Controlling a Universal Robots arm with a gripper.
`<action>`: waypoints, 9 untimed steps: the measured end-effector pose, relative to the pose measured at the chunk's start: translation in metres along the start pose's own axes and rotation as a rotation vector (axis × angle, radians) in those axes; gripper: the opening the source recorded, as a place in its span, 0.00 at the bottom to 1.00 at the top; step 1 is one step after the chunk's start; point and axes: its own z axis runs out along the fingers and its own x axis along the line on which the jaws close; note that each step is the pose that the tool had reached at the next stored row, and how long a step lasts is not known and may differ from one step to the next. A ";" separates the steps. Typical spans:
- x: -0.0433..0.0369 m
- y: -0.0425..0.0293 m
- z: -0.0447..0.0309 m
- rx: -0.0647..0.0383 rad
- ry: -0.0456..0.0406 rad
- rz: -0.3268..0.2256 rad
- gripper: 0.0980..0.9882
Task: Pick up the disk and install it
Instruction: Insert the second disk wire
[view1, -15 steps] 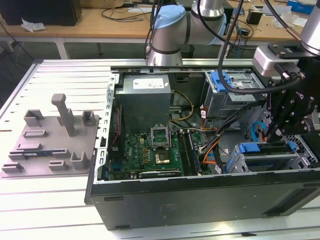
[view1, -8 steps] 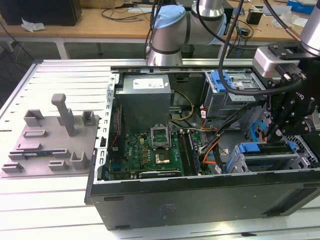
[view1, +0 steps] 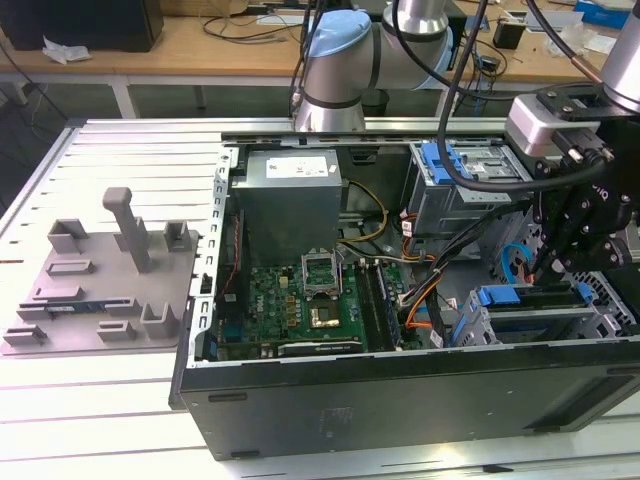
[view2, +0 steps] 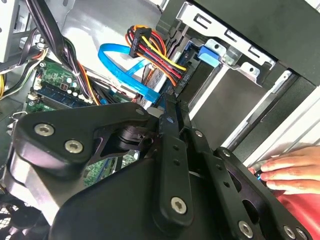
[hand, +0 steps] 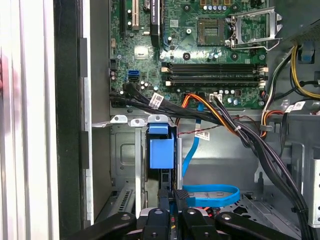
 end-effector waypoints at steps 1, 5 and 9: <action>0.0000 -0.0002 0.0000 0.000 -0.0001 0.000 0.07; 0.0000 -0.0007 0.0003 0.000 0.0001 0.000 0.07; -0.0001 -0.0008 0.0019 0.000 -0.0002 0.000 0.07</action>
